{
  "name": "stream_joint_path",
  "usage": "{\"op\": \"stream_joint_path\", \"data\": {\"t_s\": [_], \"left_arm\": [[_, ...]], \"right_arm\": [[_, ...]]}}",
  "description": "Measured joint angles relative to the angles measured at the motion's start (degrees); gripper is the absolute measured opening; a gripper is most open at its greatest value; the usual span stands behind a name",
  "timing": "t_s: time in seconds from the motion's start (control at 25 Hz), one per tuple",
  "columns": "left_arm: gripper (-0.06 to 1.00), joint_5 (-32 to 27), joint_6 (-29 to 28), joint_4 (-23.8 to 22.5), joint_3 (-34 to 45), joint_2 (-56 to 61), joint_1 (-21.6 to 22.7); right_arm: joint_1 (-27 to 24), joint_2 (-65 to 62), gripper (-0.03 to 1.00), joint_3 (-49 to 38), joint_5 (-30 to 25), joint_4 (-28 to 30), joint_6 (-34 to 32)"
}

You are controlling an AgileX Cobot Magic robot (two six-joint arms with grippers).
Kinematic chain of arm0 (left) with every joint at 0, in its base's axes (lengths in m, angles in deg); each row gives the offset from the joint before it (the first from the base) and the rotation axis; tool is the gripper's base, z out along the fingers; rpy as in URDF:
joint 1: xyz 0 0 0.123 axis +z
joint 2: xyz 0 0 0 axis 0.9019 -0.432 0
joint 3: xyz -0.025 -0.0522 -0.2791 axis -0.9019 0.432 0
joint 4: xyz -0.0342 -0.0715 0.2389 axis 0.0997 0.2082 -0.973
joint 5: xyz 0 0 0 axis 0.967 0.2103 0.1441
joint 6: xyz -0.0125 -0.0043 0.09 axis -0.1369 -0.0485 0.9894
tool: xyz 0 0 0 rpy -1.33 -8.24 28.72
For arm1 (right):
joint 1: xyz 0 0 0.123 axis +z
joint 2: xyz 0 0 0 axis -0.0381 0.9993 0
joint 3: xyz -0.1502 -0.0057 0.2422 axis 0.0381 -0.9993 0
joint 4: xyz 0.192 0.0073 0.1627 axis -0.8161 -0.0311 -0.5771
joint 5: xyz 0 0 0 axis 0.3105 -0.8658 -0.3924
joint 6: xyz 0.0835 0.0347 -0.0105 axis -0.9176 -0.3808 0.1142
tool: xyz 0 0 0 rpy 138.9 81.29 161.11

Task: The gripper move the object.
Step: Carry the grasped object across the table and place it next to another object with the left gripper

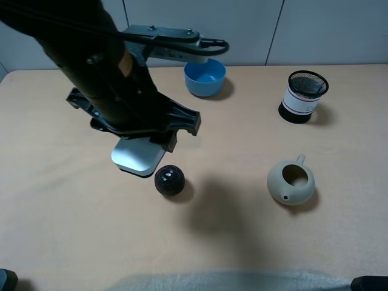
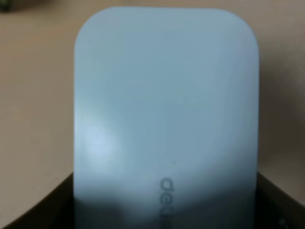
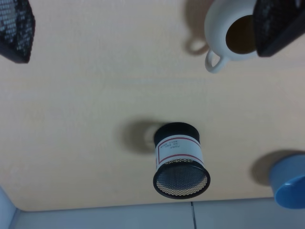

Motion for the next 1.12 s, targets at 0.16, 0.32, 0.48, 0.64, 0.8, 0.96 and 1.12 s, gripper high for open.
{"op": "stream_joint_path", "data": {"t_s": [0.16,0.32,0.48,0.64,0.8,0.96,1.12], "left_arm": [[0.63,-0.13,-0.05,-0.55,-3.63,-4.41,-3.02],[0.63,-0.13,-0.05,-0.63,-5.35,-7.43,-5.65],[0.63,0.11,-0.05,-0.8,-5.53,-9.35,-7.63],[0.63,1.25,-0.17,-1.93,-5.65,-10.86,-8.91],[0.63,3.63,-0.37,-2.96,-5.9,-12.69,-9.05],[0.63,6.68,-0.43,-3.1,-5.9,-15.54,-9.05],[0.63,9.65,-0.49,-3.24,-5.94,-17.97,-9.05]], "right_arm": [[0.0,0.0,0.69,0.0,0.0,0.0,0.0],[0.0,0.0,0.69,0.0,0.07,0.0,0.0],[0.0,0.0,0.69,0.0,0.07,0.0,0.0],[0.0,0.0,0.69,0.0,0.07,0.0,0.0],[0.0,0.0,0.69,0.0,0.07,0.0,0.0],[0.0,0.0,0.69,0.0,0.07,0.0,0.0],[0.0,0.0,0.69,0.0,0.07,0.0,0.0]]}}
